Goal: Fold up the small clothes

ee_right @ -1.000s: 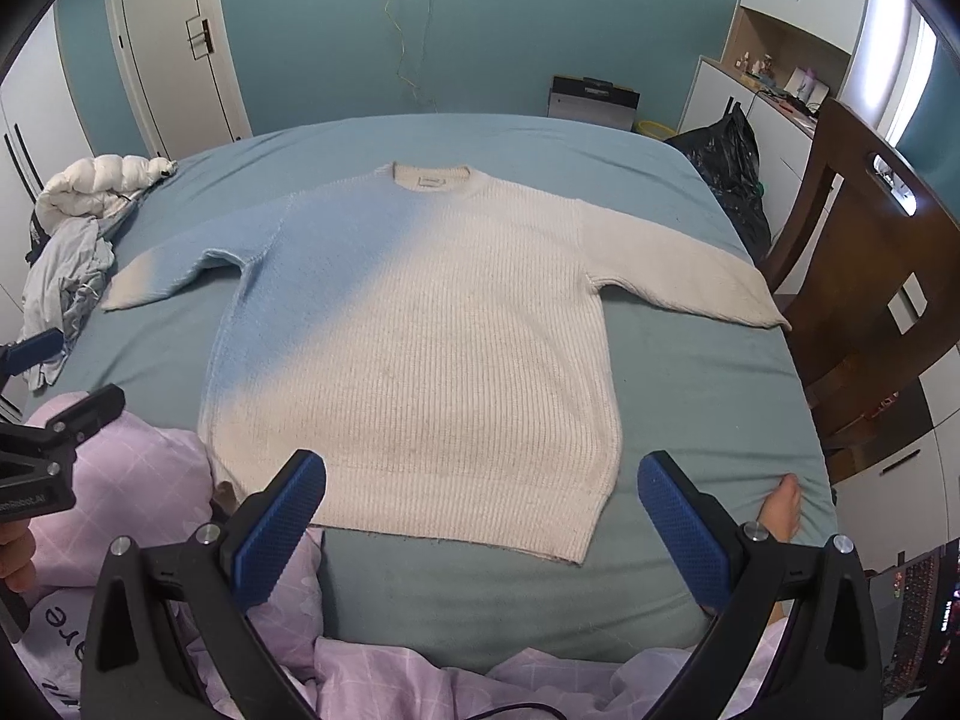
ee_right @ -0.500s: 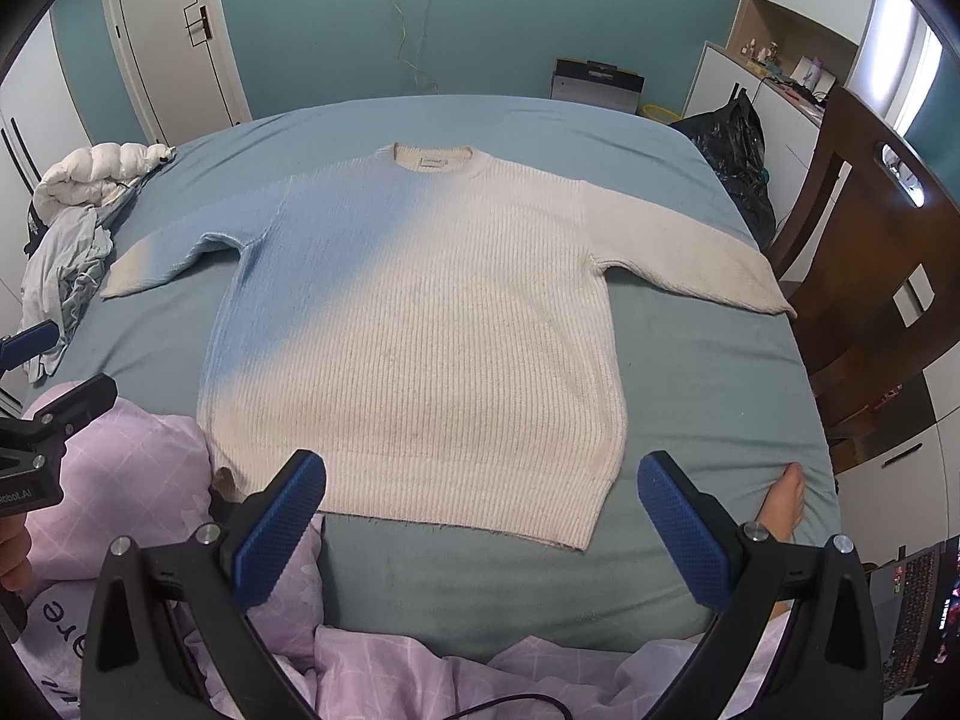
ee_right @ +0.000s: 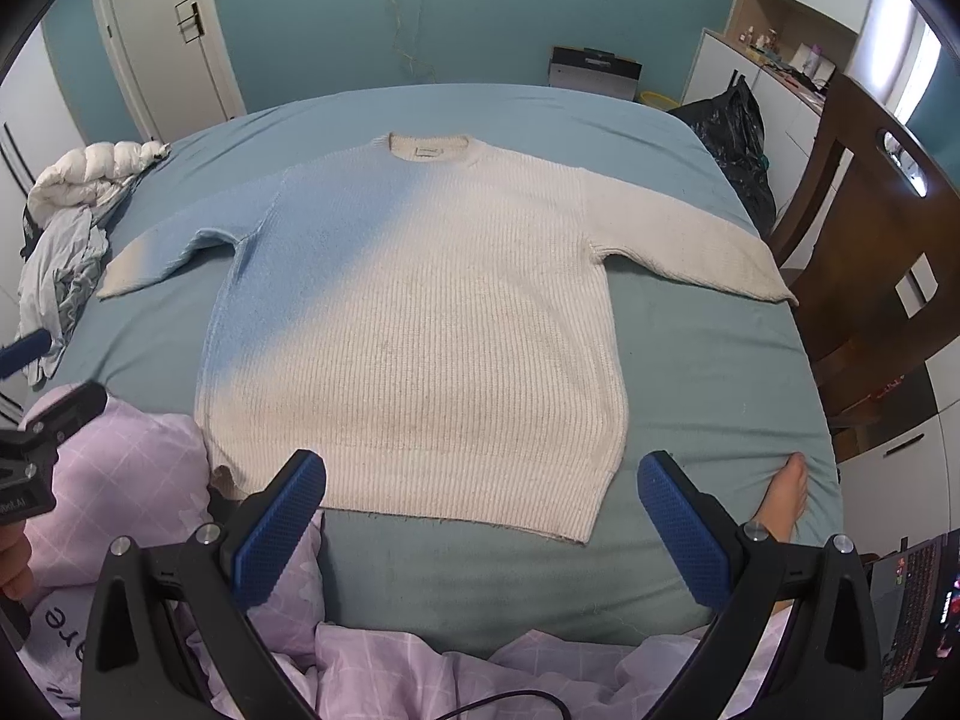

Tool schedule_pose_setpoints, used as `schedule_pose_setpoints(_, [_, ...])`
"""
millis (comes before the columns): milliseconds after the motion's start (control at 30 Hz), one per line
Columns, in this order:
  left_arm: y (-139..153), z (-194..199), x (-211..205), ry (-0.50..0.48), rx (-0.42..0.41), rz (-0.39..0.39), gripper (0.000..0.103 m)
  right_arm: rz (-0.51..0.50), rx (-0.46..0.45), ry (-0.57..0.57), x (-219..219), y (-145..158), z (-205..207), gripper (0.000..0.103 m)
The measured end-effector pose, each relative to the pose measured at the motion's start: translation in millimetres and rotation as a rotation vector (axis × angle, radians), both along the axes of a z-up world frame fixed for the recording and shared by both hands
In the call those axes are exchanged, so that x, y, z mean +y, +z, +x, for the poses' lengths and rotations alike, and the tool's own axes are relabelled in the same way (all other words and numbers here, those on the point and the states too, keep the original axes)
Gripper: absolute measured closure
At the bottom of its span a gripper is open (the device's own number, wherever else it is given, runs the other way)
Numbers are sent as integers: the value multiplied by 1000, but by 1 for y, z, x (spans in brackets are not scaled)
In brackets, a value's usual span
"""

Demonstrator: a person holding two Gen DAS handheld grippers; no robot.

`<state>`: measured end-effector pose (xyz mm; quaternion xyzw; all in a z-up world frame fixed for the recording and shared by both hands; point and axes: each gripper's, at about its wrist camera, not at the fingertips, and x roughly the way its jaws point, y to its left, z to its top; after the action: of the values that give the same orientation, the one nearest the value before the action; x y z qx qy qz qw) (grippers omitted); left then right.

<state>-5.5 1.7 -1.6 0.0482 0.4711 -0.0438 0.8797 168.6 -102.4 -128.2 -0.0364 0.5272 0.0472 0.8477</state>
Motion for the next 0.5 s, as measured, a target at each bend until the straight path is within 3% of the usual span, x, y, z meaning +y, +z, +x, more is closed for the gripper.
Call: schedule_pose_setpoints(500, [-8, 6, 11, 35, 44, -23, 0, 57, 37, -86, -22, 1, 8, 1])
